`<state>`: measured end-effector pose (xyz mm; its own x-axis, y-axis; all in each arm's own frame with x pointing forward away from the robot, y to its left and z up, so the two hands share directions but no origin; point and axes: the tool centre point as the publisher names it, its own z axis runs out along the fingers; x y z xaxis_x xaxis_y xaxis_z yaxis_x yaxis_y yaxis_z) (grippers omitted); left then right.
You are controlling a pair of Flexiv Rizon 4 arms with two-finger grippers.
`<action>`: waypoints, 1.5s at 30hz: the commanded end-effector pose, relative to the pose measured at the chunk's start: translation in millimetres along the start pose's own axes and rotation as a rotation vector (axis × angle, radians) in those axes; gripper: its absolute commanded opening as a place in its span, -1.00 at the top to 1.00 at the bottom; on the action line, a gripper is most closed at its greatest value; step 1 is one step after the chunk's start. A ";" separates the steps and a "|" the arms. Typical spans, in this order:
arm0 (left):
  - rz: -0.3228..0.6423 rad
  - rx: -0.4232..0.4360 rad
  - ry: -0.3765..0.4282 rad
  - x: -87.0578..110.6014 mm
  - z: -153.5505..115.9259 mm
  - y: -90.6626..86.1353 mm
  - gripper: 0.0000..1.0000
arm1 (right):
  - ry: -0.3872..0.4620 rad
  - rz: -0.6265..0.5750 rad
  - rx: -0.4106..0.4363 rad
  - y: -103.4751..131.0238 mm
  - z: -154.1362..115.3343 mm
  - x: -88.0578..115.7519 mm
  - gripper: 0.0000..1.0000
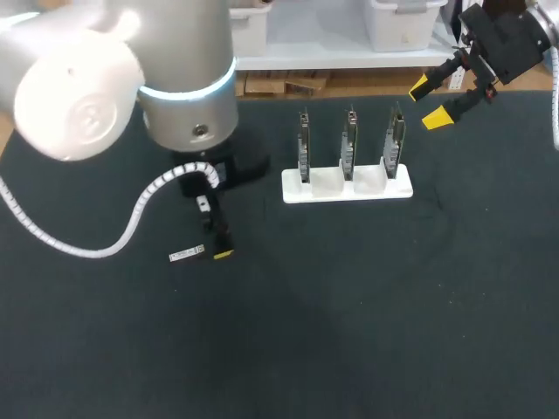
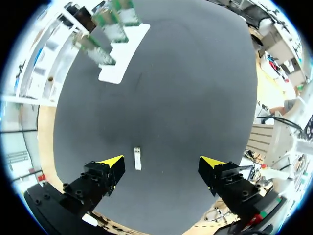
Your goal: Pick up the optical module with the left hand, and insert it into the network port with the right hand.
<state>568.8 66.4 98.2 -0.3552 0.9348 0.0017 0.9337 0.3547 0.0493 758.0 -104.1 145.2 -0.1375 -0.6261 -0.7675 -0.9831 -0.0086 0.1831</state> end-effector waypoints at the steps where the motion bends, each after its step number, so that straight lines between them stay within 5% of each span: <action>1: 0.011 -0.013 -0.048 21.5 11.2 -8.4 -1.00 | 0.000 -0.001 0.005 1.9 0.4 0.0 -1.00; 9: 0.035 -0.032 -0.031 37.6 28.0 -13.1 -1.00 | 0.000 -0.001 0.005 1.9 0.4 0.0 -1.00; 22: -0.008 -0.021 -0.045 58.1 58.0 7.3 -1.00 | 0.000 -0.001 0.005 1.9 0.4 0.0 -1.00; 45: 0.001 -0.001 -0.043 49.3 94.5 46.4 -1.00 | 0.000 -0.001 0.005 1.9 0.4 0.0 -1.00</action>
<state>592.8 130.1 10.9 -0.3525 0.9348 -0.0435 0.9329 0.3547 0.0623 758.0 -104.1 145.2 -0.1374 -0.6261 -0.7675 -0.9831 -0.0086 0.1830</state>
